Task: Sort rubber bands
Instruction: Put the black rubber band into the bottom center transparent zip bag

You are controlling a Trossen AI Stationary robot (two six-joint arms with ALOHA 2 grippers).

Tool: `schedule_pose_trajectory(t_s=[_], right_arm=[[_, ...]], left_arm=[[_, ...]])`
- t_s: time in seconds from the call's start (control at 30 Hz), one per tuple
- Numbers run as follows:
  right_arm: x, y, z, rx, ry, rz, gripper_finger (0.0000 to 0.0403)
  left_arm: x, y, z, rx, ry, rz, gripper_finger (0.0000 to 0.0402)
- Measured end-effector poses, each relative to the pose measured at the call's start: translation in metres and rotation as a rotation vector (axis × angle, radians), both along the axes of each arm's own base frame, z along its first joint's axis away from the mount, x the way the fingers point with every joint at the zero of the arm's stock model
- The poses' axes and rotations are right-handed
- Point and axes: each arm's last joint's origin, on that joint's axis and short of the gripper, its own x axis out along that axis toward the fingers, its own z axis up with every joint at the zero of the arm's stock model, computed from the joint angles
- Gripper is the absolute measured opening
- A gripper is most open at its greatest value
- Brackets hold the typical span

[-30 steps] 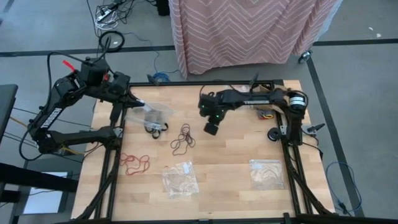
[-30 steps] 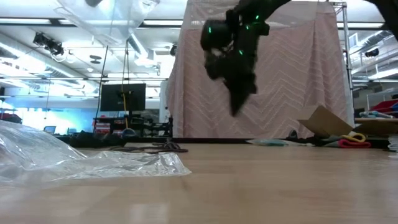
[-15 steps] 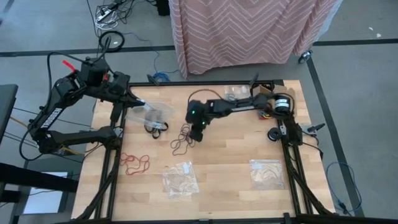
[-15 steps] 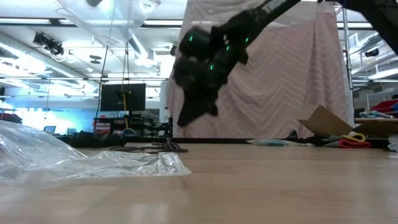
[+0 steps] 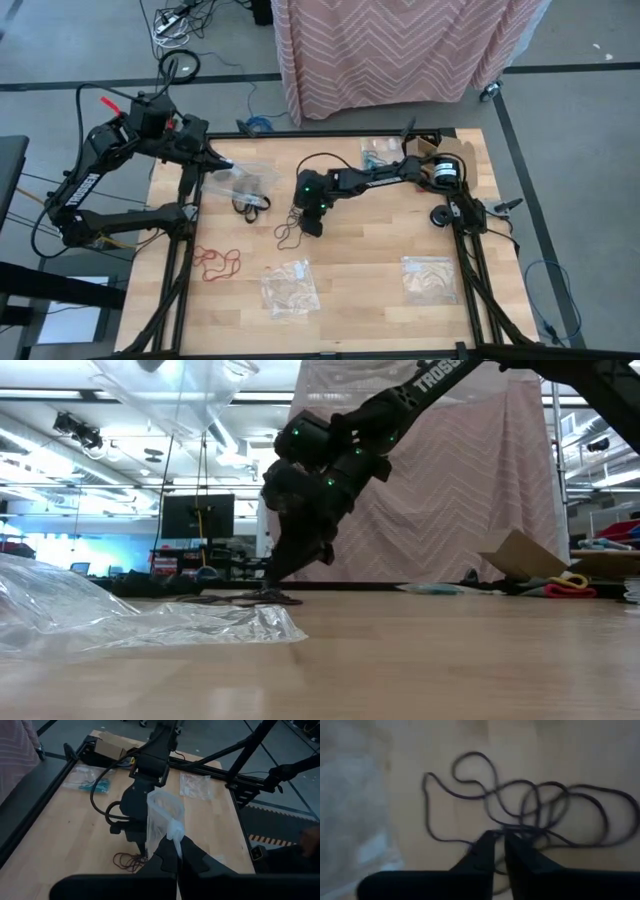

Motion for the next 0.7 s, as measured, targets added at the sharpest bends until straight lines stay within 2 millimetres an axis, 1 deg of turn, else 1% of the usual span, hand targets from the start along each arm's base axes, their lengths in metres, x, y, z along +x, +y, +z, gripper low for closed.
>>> schedule_pose_trajectory(t_s=[0.23,0.4,0.53,0.67,0.7], right_arm=[[0.0003,-0.0004,0.0005,0.018,-0.009,0.011,0.0145],[0.0003,-0.0045,-0.0002,-0.045,0.002,-0.046,0.0210],[0.0031,-0.0059,0.0012,-0.119,-0.031,-0.065,0.0238],[0.0063,-0.0034,0.0030,-0.184,-0.064,-0.070,0.0244],[0.0070,-0.0024,-0.0002,-0.193,-0.057,-0.069,0.0244]], left_arm=[[0.0000,0.0001,0.0000,0.001,0.001,0.003,0.0000],[0.0000,0.0002,-0.0001,0.003,0.002,0.006,0.0000],[0.0000,0.0007,-0.0001,0.010,0.007,0.020,0.0000],[0.0000,0.0007,-0.0001,0.011,0.008,0.022,0.0000],[0.0000,0.0007,-0.0001,0.012,0.008,0.022,0.0000]])
